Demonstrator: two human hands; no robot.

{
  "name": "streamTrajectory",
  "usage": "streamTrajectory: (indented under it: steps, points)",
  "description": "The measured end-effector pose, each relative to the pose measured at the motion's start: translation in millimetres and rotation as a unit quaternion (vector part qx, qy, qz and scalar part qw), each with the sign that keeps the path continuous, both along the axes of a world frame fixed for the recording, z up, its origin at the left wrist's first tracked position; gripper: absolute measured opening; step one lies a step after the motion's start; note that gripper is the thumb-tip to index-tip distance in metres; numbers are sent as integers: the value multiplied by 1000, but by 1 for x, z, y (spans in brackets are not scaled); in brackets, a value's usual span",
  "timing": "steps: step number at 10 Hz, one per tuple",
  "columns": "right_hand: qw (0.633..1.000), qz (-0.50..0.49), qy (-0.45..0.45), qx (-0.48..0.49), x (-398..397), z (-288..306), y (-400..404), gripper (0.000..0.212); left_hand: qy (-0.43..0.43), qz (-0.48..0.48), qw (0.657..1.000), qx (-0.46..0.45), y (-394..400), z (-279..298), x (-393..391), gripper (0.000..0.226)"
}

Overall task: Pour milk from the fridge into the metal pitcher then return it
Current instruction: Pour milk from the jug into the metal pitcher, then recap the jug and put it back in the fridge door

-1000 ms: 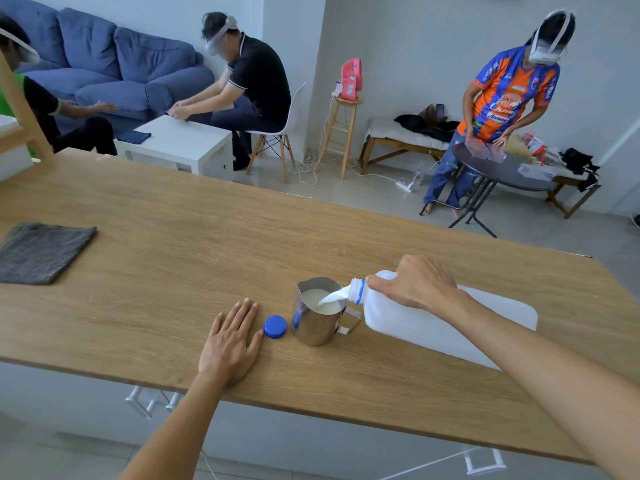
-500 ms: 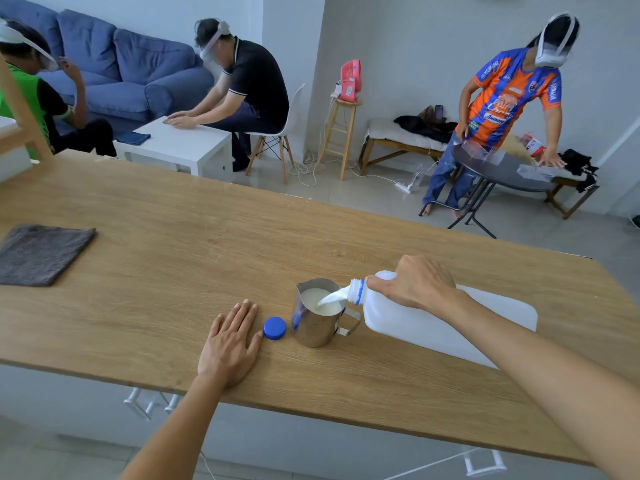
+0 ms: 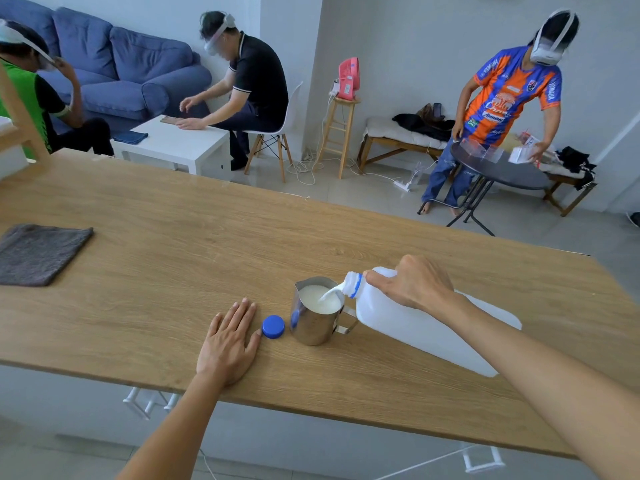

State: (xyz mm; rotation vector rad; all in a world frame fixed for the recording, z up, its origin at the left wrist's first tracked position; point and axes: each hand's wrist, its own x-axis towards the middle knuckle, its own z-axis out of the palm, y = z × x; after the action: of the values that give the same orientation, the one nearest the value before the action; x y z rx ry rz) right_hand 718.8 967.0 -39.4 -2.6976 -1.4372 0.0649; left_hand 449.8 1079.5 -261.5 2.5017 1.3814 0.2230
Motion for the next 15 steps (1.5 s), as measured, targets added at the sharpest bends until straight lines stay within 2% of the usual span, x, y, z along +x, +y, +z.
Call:
streamTrajectory:
  steps: [2,3,5,8,10,11,12,14,15]
  points:
    - [996,-17,54,62,5,-8,-1,67,2,-1,1000,0,1,-1,-1,81]
    - [987,-41,115,107,13,-14,-2,67,5,-2,1000,-1,0,0,0,81]
    - [948,-120,202,215,22,-17,-10,66,3,0,1000,2,0,-1,0,81]
    - [840,-207,287,412,15,-31,-15,56,2,3,1000,6,0,0,0,80]
    - [789,-262,305,465,15,-56,-29,61,5,1,1000,3,0,0,-1,80]
    - [777,-240,324,483,17,-69,-38,75,2,-3,1000,-3,0,0,-1,81]
    - [776,-215,345,482,17,-68,-42,73,-1,-10,1000,-17,0,3,-1,83]
    - [760,-202,403,468,21,-64,-47,50,-39,-5,998,-47,-2,14,4,89]
    - [738,-191,454,462,25,-61,-49,38,-32,-44,998,-35,-2,24,13,86]
